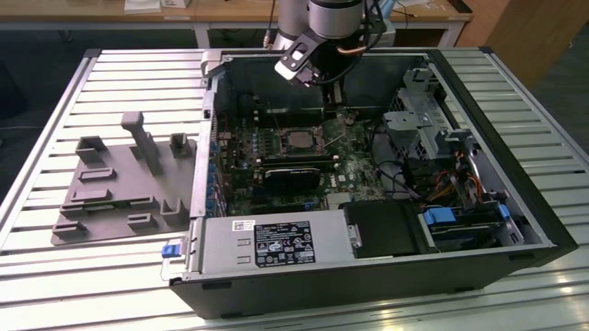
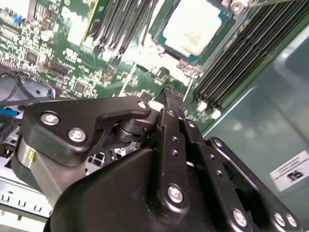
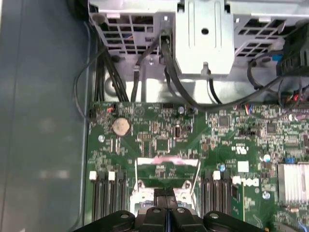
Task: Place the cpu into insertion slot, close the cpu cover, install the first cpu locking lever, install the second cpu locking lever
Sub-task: 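Close the cpu cover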
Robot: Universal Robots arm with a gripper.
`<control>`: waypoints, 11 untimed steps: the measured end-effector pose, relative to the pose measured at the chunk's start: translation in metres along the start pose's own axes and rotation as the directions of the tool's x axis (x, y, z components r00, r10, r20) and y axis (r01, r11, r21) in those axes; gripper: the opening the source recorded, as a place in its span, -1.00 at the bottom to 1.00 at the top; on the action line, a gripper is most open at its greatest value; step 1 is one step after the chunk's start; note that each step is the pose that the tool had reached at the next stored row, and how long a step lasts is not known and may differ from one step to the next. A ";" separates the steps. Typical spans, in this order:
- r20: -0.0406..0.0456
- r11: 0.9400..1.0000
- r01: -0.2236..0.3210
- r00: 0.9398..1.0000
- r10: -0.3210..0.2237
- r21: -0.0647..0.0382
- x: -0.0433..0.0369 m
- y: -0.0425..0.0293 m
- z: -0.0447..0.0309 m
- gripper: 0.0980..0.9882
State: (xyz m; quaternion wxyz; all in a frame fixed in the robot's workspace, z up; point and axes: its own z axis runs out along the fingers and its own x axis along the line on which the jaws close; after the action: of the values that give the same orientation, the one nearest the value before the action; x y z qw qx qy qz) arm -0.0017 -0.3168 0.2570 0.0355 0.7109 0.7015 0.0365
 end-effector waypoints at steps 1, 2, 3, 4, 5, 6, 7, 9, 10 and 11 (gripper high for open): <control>0.000 1.000 0.000 1.000 0.000 0.000 0.0001 0.0027 0.0003 -0.98; 0.000 1.000 0.000 1.000 0.000 0.000 0.0001 0.0058 0.0006 -0.98; 0.001 1.000 0.000 1.000 0.000 0.000 0.0001 0.0092 0.0009 -0.98; 0.001 1.000 0.000 1.000 0.000 0.000 0.0002 0.0125 0.0012 -0.98; 0.001 1.000 0.000 1.000 0.000 0.001 0.0002 0.0158 0.0016 -0.98; 0.001 1.000 0.000 1.000 0.000 0.001 0.0003 0.0193 0.0020 -0.98; 0.001 1.000 0.000 1.000 0.000 0.001 0.0003 0.0225 0.0024 -0.98; 0.001 1.000 0.000 1.000 0.000 0.001 0.0004 0.0285 0.0030 -0.98; 0.002 1.000 0.000 1.000 0.000 0.001 0.0005 0.0311 0.0034 -0.98; 0.002 1.000 0.000 1.000 0.000 0.002 0.0005 0.0335 0.0037 -0.98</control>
State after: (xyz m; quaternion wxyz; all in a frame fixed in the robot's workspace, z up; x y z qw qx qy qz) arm 0.0320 -0.3167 0.2568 0.0356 0.7111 0.7013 0.0352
